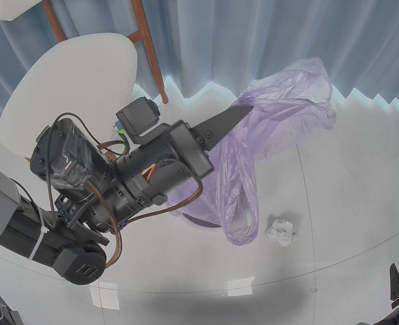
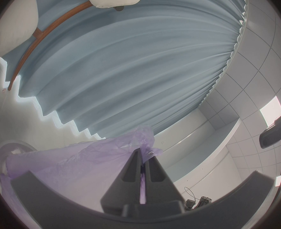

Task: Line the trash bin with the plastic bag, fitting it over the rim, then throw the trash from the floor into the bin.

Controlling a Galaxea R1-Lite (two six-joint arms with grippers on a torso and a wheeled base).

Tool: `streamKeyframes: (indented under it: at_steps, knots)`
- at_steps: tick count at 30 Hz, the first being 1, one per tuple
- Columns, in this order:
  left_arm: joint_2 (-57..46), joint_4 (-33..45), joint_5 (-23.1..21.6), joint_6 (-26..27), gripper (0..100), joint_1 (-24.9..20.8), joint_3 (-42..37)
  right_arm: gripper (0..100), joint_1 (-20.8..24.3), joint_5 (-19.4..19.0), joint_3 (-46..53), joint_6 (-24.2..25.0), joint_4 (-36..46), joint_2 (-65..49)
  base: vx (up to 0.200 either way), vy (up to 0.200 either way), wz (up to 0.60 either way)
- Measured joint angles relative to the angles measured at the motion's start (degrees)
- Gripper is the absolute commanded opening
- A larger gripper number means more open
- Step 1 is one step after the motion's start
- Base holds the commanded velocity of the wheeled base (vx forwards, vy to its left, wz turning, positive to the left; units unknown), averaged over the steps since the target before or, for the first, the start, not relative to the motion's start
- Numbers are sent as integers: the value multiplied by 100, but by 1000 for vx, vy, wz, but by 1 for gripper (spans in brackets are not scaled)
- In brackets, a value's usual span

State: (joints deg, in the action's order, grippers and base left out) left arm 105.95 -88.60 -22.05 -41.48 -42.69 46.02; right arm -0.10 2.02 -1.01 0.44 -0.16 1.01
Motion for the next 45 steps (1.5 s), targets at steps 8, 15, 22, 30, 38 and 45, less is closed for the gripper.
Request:
streamKeyframes:
  at_steps: [8, 15, 22, 30, 38, 45]
  knots:
    - [463, -2, 0, 0, 0, 121, 293, 100, 2, -2, 0, 0, 0, 0, 0, 0, 0]
    - [717, -11, -2, 2, 0, 369, 445, 100, -1, -2, 0, 0, 0, 0, 0, 0, 0]
    - [880, -13, 2, 33, 0, 588, 463, 100, 2, 0, 0, 0, 0, 0, 0, 0, 0]
    - [1031, -13, 57, 293, 0, 658, 304, 100, -1, -2, 0, -1, 0, 0, 0, 0, 0]
    - [1062, -9, 73, 429, 0, 667, -5, 100, 2, 0, 0, 0, 0, 0, 0, 0, 0]
    - [900, 6, 299, 462, 0, 739, -222, 100, 2, 0, 0, 0, 0, 0, 0, 0, 0]
